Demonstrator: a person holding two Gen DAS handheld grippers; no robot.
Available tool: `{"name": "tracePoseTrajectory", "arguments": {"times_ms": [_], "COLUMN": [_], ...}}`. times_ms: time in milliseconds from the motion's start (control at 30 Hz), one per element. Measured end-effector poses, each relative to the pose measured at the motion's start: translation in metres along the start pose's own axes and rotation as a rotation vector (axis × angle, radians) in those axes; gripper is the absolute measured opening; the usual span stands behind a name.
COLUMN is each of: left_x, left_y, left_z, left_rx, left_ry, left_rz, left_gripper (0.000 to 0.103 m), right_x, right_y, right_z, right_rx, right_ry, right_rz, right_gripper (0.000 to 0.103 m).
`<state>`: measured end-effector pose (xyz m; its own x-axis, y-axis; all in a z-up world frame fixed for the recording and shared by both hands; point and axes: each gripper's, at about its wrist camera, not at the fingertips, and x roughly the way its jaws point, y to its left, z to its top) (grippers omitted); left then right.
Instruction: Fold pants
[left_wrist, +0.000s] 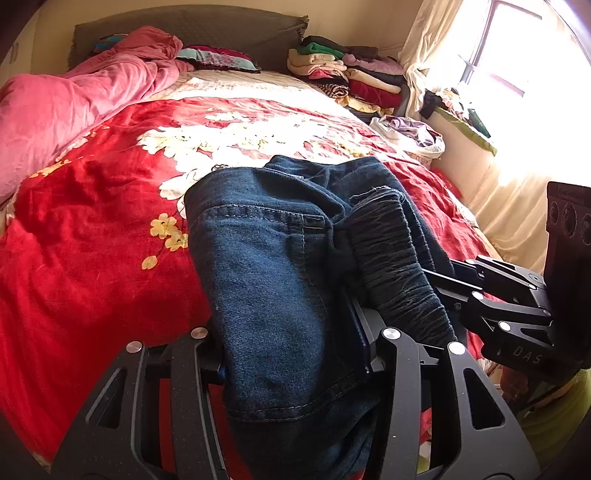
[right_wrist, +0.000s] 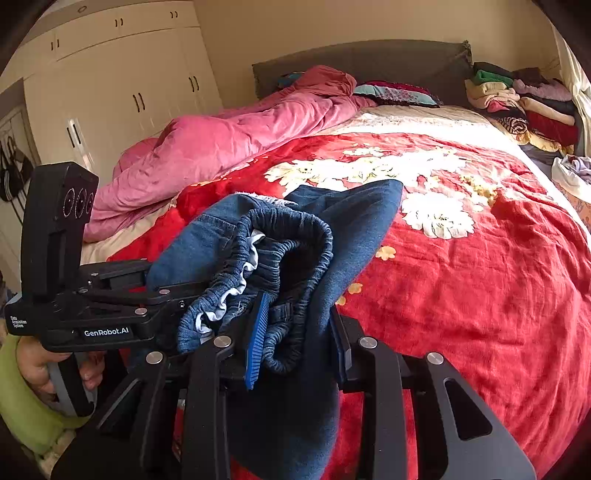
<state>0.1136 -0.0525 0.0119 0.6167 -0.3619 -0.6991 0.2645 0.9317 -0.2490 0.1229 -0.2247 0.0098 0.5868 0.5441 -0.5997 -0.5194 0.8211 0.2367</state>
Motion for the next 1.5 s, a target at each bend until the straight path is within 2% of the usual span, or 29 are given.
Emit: {"name": "tracePoseTrajectory", "arguments": {"times_ms": [667, 1500], "left_x": [0.022, 0.047], "left_y": [0.023, 0.039], "left_z": [0.043, 0.045], "left_rx": [-0.009, -0.054], "left_ry": [-0.015, -0.007], "left_rz": [0.038, 0.016], "left_gripper": [0.038, 0.039], "right_x": [0.041, 0.068], "right_y": [-0.015, -0.033], "right_z": [0.04, 0.039], "right_rx": [-0.018, 0.032], "right_ry": [-0.02, 0.028], "right_rz": [-0.016, -0.038], "right_gripper": [0.029, 0.029]}}
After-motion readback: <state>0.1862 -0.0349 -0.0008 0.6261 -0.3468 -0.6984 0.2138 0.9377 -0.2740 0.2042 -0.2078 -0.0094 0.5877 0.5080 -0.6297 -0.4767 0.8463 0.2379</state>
